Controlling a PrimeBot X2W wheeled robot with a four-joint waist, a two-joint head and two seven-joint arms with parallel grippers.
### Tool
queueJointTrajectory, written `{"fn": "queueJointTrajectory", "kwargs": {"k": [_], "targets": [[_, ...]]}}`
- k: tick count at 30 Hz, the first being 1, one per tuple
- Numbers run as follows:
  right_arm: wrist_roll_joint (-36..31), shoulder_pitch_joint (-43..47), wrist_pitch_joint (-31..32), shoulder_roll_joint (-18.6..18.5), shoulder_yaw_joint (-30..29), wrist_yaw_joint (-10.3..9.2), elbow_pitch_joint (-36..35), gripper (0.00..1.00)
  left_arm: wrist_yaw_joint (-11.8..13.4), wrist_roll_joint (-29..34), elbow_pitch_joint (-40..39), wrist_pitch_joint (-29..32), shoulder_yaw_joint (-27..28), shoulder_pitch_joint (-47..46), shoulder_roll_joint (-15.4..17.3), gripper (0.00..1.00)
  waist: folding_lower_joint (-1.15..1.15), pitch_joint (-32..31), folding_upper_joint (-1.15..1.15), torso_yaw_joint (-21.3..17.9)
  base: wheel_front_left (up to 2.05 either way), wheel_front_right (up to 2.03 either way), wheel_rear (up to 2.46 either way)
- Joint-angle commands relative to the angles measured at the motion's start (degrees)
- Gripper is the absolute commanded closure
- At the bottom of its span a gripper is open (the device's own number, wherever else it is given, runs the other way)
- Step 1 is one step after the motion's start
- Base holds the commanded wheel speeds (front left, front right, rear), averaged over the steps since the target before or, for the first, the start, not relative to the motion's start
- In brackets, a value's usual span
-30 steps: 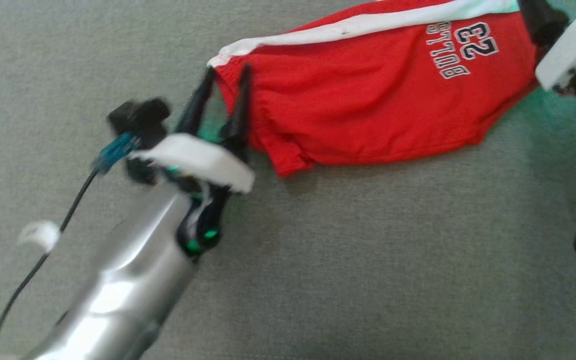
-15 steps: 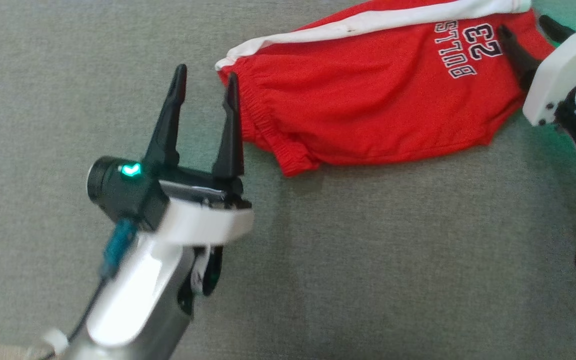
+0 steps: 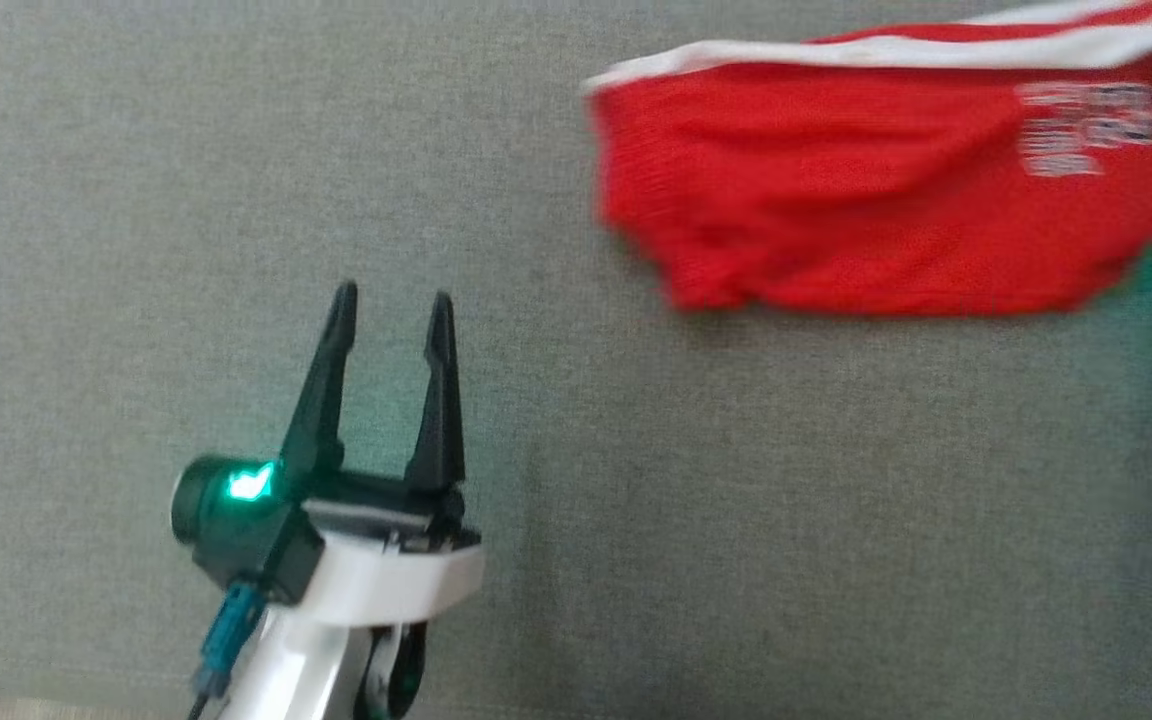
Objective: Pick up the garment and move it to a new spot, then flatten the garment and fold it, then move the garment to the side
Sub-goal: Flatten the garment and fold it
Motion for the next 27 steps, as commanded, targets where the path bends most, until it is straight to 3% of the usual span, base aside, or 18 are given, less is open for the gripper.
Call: {"fn": "queueJointTrajectory", "kwargs": {"k": [1, 4, 7, 12, 17, 22, 27], "targets": [[0.24, 1.25, -0.18, -2.48, -2.24, 0.40, -2.54, 1.00, -1.04, 0.89, -1.00, -0.29, 2.96, 1.52, -0.25, 0.00, 0.00, -1.42, 0.00, 0.20, 0.00, 0.00, 0.00], [0.09, 2.98, 0.67, -4.71, -6.52, 0.40, -4.53, 1.00, -2.84, 1.66, 0.32, -0.29, 4.19, 3.62, -1.01, 0.00, 0.00, -3.00, 0.00, 0.68, 0.00, 0.00, 0.00], [0.10, 3.93, 2.54, -4.28, -8.59, 0.40, -8.05, 1.00, -4.00, 2.09, 1.54, -0.29, 5.10, 5.09, -1.42, 0.00, 0.00, -4.59, 0.00, 1.04, 0.00, 0.00, 0.00], [-1.23, 4.50, 6.74, -0.03, -7.43, 0.40, -13.79, 1.00, -4.74, 1.44, 2.75, -0.29, 5.21, 6.11, -1.63, 0.00, 0.00, -6.24, 0.00, 1.86, 0.00, 0.00, 0.00], [-3.42, 3.49, 10.35, 8.63, -1.49, 0.40, -17.61, 1.00, -3.99, -1.23, 3.15, -0.29, 2.81, 5.92, -1.66, 0.00, 0.00, -6.73, 0.00, 3.80, 0.00, 0.00, 0.00], [-7.38, 1.01, 8.60, 16.66, 1.86, 0.40, -13.18, 1.00, -3.97, -2.11, 4.47, -0.29, 0.29, 5.79, -1.66, 0.00, 0.00, -6.53, 0.00, 6.53, 0.00, 0.00, 0.00], [-10.66, -0.27, 2.63, 18.96, 1.42, 0.40, -5.68, 1.00, -3.45, -2.69, 5.57, -0.29, -0.68, 6.33, -1.67, 0.00, 0.00, -7.47, 0.00, 9.11, 0.00, 0.00, 0.00]]}}
